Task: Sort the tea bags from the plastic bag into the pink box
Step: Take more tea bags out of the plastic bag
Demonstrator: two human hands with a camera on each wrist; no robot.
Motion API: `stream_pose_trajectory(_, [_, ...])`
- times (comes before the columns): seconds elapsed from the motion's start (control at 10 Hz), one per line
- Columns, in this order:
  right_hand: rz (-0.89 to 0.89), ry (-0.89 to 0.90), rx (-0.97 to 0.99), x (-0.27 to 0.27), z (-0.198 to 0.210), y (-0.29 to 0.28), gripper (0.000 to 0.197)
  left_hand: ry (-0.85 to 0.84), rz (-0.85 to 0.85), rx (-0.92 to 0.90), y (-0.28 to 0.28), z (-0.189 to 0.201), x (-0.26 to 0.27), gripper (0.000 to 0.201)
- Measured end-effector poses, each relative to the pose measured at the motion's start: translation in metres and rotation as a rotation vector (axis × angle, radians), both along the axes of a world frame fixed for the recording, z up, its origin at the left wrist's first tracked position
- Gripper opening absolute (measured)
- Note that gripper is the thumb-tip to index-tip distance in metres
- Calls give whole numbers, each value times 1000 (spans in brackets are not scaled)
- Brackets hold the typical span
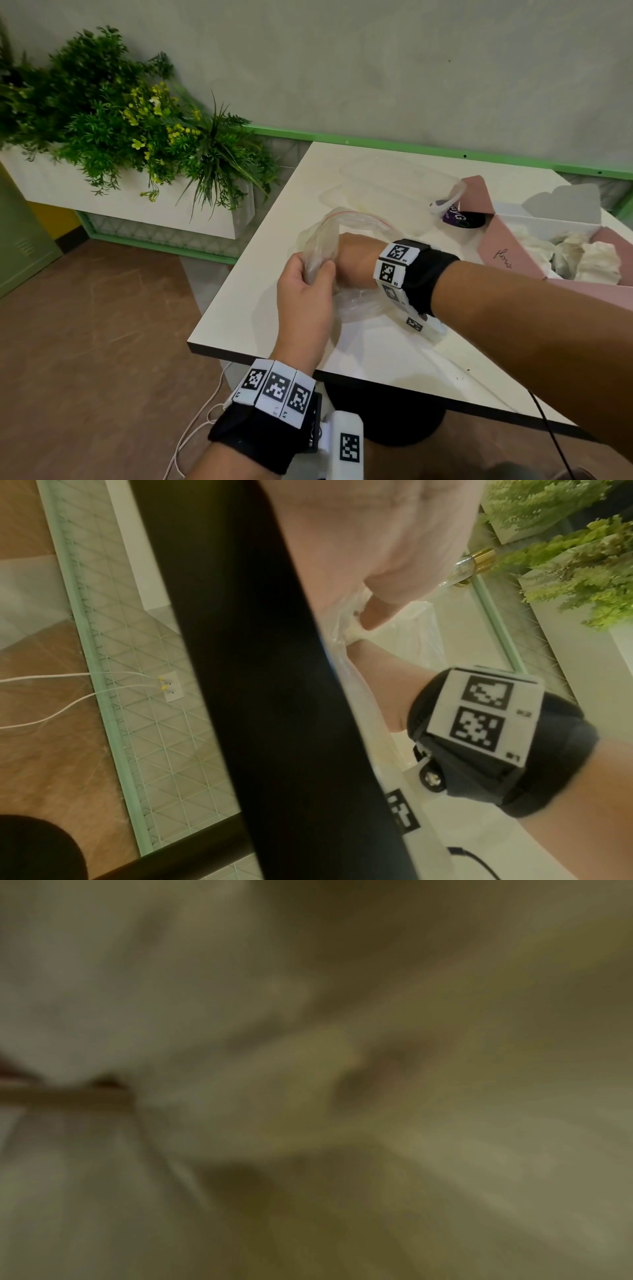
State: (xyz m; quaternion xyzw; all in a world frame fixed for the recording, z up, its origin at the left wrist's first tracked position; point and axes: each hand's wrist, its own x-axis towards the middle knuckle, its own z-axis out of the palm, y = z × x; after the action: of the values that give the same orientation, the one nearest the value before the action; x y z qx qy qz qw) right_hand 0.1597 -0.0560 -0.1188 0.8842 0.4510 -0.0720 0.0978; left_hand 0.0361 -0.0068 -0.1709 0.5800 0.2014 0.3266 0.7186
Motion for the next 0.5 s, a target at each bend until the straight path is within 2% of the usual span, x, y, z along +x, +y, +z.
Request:
stream_pose_trajectory(0.1, [73, 1, -42, 0, 14, -2, 14, 12, 12, 52, 1, -2, 0, 5])
stream_pose_trajectory(0.2, [108, 63, -25, -3, 22, -4, 23, 31, 51, 67, 1, -3, 0, 7])
stream_pose_trajectory(0.3, [203, 30, -8, -14, 37, -17, 19, 29, 62, 64, -2, 0, -1, 12])
stream_pose_trajectory(0.4, [281, -17, -41, -19, 42, -30, 8, 27, 65, 57, -4, 3, -2, 10])
stream_pose_trajectory(0.5, [378, -81, 9, -26, 47, -37, 7, 51, 77, 94, -3, 1, -1, 9])
